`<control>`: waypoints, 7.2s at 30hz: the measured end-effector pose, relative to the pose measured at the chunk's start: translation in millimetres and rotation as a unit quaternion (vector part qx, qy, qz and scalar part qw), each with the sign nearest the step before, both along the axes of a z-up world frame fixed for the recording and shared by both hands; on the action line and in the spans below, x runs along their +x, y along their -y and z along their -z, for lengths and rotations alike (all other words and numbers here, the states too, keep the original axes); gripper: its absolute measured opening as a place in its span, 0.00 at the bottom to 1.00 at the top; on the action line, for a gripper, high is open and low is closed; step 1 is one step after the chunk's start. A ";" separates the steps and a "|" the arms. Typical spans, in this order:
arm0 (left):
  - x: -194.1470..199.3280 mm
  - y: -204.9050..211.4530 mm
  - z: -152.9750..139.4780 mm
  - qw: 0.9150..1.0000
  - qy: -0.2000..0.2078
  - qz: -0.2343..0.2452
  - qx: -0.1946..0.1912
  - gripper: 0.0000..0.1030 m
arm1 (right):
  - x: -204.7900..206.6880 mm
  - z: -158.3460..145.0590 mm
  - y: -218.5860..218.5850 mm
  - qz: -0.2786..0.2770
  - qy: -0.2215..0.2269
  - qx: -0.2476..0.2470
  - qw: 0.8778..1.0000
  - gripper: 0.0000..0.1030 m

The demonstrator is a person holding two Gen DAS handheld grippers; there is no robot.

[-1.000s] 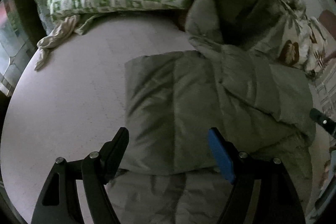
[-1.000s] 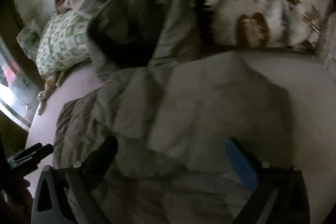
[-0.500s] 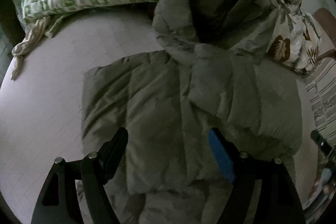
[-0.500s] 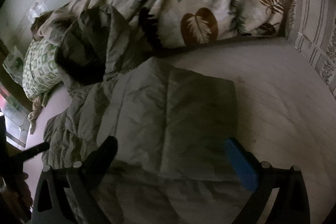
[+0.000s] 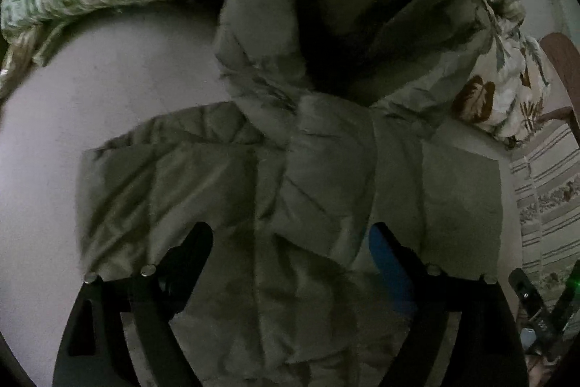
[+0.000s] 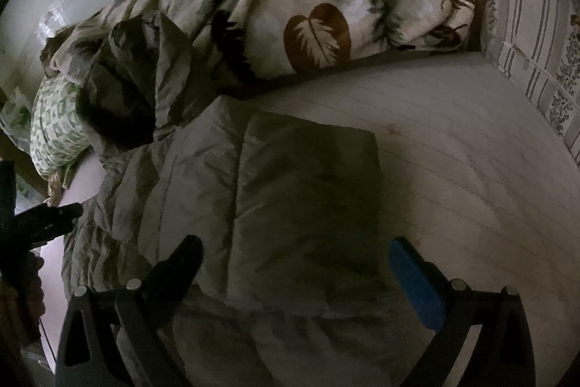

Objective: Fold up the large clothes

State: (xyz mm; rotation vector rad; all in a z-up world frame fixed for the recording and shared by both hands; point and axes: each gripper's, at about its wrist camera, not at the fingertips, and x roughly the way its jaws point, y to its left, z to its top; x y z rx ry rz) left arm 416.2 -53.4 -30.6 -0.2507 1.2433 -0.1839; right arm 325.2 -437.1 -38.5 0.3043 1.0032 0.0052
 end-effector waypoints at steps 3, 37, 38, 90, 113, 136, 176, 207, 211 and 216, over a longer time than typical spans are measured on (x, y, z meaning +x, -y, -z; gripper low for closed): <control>9.5 13.3 0.5 1.000 0.017 0.008 0.017 0.86 | 1.5 2.4 6.8 0.005 -0.001 0.002 1.000 1.00; -39.0 23.4 -75.1 0.989 0.128 0.006 0.080 0.25 | -1.3 18.2 22.9 0.024 -0.018 0.018 0.999 1.00; -44.2 20.0 -74.1 0.989 0.127 0.005 0.079 0.25 | -1.6 18.2 20.5 0.022 -0.018 0.018 0.999 1.00; -124.2 -46.9 -3.7 0.992 0.075 -0.084 0.056 0.64 | 34.1 82.2 -48.1 -0.021 -0.091 -0.022 0.995 1.00; -87.4 -33.6 -14.9 0.991 0.090 -0.059 0.084 0.71 | 160.9 -77.8 -122.6 -0.100 0.042 -0.079 0.991 1.00; -83.3 -41.4 8.3 0.993 0.092 -0.026 0.074 0.80 | 279.8 -63.8 -155.7 -0.089 0.111 -0.098 0.985 0.82; -87.4 -65.7 -6.7 0.994 0.081 -0.062 0.037 0.80 | 263.2 -34.9 -140.8 -0.094 0.074 -0.145 0.982 1.00; -138.6 -64.7 -67.8 0.993 0.096 -0.060 0.037 0.80 | 104.5 -69.4 -190.1 -0.246 0.133 -0.164 0.946 0.14; -147.9 -63.5 -80.9 0.992 0.101 -0.062 0.037 0.80 | 53.3 -66.6 -176.8 -0.250 0.137 -0.144 0.948 0.13; -155.9 -53.6 -89.9 0.992 0.107 -0.057 0.037 0.80 | 1.9 -50.4 -154.5 -0.248 0.130 -0.127 0.952 0.13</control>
